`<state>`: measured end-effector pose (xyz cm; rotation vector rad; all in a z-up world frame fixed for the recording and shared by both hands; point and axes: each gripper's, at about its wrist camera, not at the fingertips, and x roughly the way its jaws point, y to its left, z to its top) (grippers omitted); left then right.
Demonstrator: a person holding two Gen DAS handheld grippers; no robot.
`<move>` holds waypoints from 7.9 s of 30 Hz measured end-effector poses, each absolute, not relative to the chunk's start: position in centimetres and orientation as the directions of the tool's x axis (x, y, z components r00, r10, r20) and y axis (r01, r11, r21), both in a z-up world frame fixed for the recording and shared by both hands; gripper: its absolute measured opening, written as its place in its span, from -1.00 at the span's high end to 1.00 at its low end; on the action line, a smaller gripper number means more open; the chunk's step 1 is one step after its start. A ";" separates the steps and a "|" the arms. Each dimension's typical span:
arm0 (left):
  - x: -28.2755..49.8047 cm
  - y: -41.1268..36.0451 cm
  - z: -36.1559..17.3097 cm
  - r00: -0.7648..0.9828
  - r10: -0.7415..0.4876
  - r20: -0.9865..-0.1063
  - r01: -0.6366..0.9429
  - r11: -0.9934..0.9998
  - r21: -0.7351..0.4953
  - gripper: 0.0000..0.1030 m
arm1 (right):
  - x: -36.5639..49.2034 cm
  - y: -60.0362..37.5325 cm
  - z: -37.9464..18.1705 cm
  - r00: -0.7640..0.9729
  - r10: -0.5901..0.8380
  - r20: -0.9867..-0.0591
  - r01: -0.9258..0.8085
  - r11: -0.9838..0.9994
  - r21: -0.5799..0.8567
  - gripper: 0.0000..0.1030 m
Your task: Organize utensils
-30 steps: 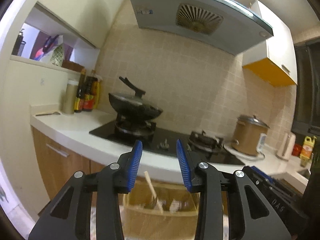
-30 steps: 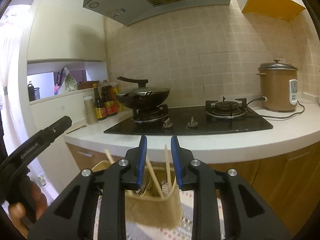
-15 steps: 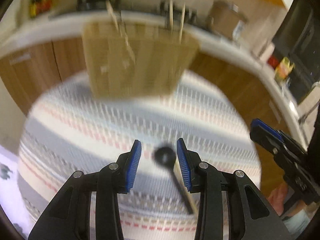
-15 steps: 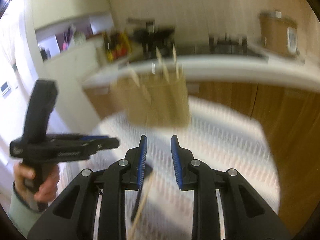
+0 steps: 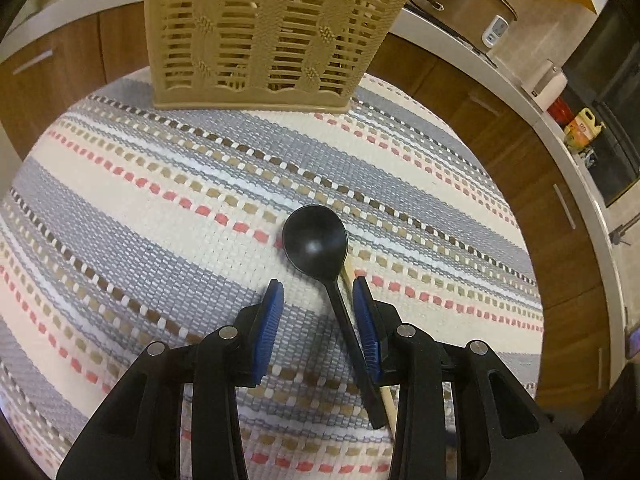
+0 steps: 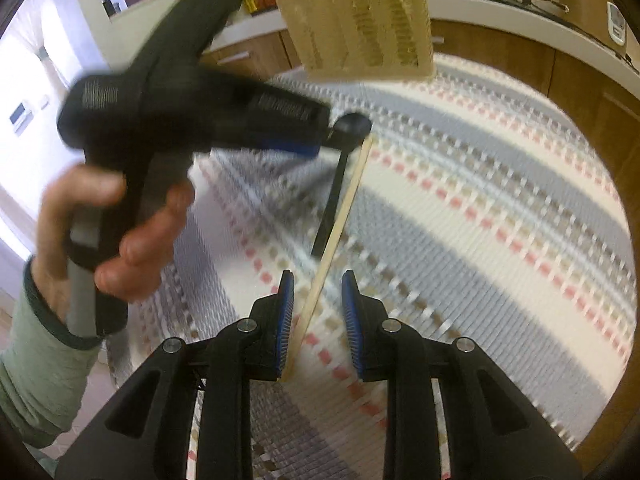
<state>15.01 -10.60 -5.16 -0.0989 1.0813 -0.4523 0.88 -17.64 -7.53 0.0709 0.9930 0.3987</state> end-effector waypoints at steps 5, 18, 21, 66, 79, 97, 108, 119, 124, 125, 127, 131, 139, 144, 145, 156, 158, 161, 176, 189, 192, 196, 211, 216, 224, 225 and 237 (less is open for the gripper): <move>14.9 -12.5 -5.1 0.447 -0.334 -0.830 0.296 0.931 -0.215 0.40 | -0.4 -15.0 -7.6 0.557 0.207 -0.804 -0.311 0.950 0.029 0.57; 13.7 -12.9 -5.1 0.512 -0.238 -0.825 0.289 0.952 -0.096 0.92 | -3.0 -16.7 -7.1 0.621 0.054 -0.782 -0.205 0.974 -0.095 0.92; 13.2 -11.5 -5.1 0.498 -0.258 -0.828 0.276 0.952 -0.130 0.92 | -2.8 -18.5 -6.9 0.606 0.074 -0.792 -0.166 0.985 -0.035 0.92; 11.5 -6.7 2.4 0.673 -0.389 -0.629 0.278 0.921 -0.272 0.92 | 7.6 -19.5 -2.4 0.498 0.263 -0.826 -0.282 0.950 0.133 0.92; 12.6 -6.4 10.5 0.819 -0.446 -0.361 0.342 0.884 -0.318 0.92 | 9.5 -23.9 7.5 0.751 0.335 -0.569 -0.262 0.942 0.209 0.92; 21.4 -7.3 16.4 0.883 -0.463 -0.076 0.404 0.832 -0.379 0.92 | 21.0 -24.7 14.8 0.886 0.348 -0.307 -0.275 0.927 0.256 0.92; 27.1 -7.4 12.8 0.903 -0.422 -0.085 0.343 0.824 -0.450 0.92 | 27.2 -24.8 12.5 0.942 0.269 -0.201 -0.209 0.939 0.273 0.92; 27.5 -9.2 9.6 0.953 -0.283 -0.106 0.242 0.926 -0.291 0.92 | 28.1 -23.4 8.8 0.961 0.232 -0.151 -0.199 0.959 0.204 0.92; 27.3 -9.7 8.1 0.957 -0.263 -0.125 0.224 0.939 -0.262 0.92 | 27.6 -23.4 8.0 0.961 0.244 -0.133 -0.217 0.958 0.189 0.92; 27.4 -9.7 7.9 0.955 -0.267 -0.130 0.226 0.938 -0.262 0.91 | 27.5 -23.5 7.9 0.959 0.252 -0.130 -0.226 0.956 0.190 0.92; 27.3 -9.7 7.7 0.956 -0.264 -0.131 0.224 0.939 -0.260 0.90 | 27.3 -23.6 7.7 0.956 0.262 -0.128 -0.236 0.953 0.190 0.92; 27.1 -9.2 7.6 0.955 -0.263 -0.135 0.221 0.938 -0.267 0.68 | 26.6 -24.1 7.3 0.953 0.274 -0.131 -0.244 0.948 0.205 0.91; 24.4 -6.3 8.7 0.943 -0.296 -0.152 0.237 0.918 -0.319 0.33 | 23.6 -24.7 8.1 0.944 0.285 -0.166 -0.251 0.947 0.202 0.72; 21.3 -4.3 10.2 0.940 -0.298 -0.166 0.236 0.920 -0.313 0.02 | 19.4 -25.0 9.0 0.948 0.263 -0.177 -0.230 0.955 0.188 0.10; 20.2 -3.9 10.7 0.941 -0.295 -0.163 0.237 0.922 -0.306 -0.02 | 18.2 -25.0 9.3 0.953 0.253 -0.165 -0.223 0.958 0.180 -0.02; 8.5 -3.5 11.7 0.977 -0.184 -0.107 0.162 0.969 -0.187 -0.72 | 7.3 -23.5 9.5 0.975 0.161 -0.155 -0.146 0.983 0.108 -0.64; 7.1 -4.0 10.7 0.987 -0.123 -0.100 0.107 0.983 -0.152 -0.74 | 6.6 -23.4 8.6 0.981 0.115 -0.156 -0.103 0.991 0.083 -0.72; 6.2 -4.7 8.7 0.996 -0.038 -0.077 0.029 0.993 -0.117 -0.75 | 6.0 -23.6 6.5 0.995 -0.011 -0.100 0.017 0.998 0.055 -0.85; 7.7 -6.8 5.0 0.989 -0.005 -0.146 0.000 0.999 -0.037 -0.85 | 7.6 -24.8 3.7 0.977 -0.058 -0.205 0.067 0.997 0.037 -0.85; 8.6 -6.3 3.9 0.981 0.043 -0.191 -0.046 0.999 -0.014 -0.85 | 7.3 -24.8 3.2 0.972 -0.030 -0.232 0.045 0.997 0.061 -0.85; 8.6 -6.4 3.8 0.981 0.053 -0.184 -0.054 0.999 0.001 -0.85 | 7.3 -24.8 3.2 0.972 -0.028 -0.233 0.043 0.997 0.061 -0.85; 8.8 -6.4 3.7 0.981 0.056 -0.188 -0.056 0.998 0.005 -0.85 | 7.7 -24.5 3.0 0.969 -0.022 -0.245 0.034 0.998 0.048 -0.85; 10.1 -7.3 2.3 0.963 0.128 -0.239 -0.114 0.991 0.069 -0.85 | 7.2 -22.0 2.8 0.977 -0.049 -0.207 0.034 0.997 -0.076 -0.85; 10.2 -7.6 2.1 0.960 0.127 -0.250 -0.109 0.991 0.083 -0.85 | 6.9 -20.9 2.7 0.980 -0.059 -0.192 0.036 0.992 -0.122 -0.85; 10.4 -6.7 2.4 0.956 0.130 -0.265 -0.122 0.991 0.047 -0.85 | 7.1 -20.1 2.5 0.979 -0.057 -0.198 0.028 0.989 -0.146 -0.85; 10.4 -6.6 2.4 0.956 0.124 -0.267 -0.119 0.992 0.036 -0.85 | 7.2 -20.3 2.5 0.978 -0.054 -0.203 0.027 0.991 -0.134 -0.85; 9.6 -6.7 2.8 0.963 0.098 -0.249 -0.096 0.995 0.018 -0.85 | 9.4 -24.6 1.8 0.947 -0.053 -0.318 0.074 0.996 0.054 -0.85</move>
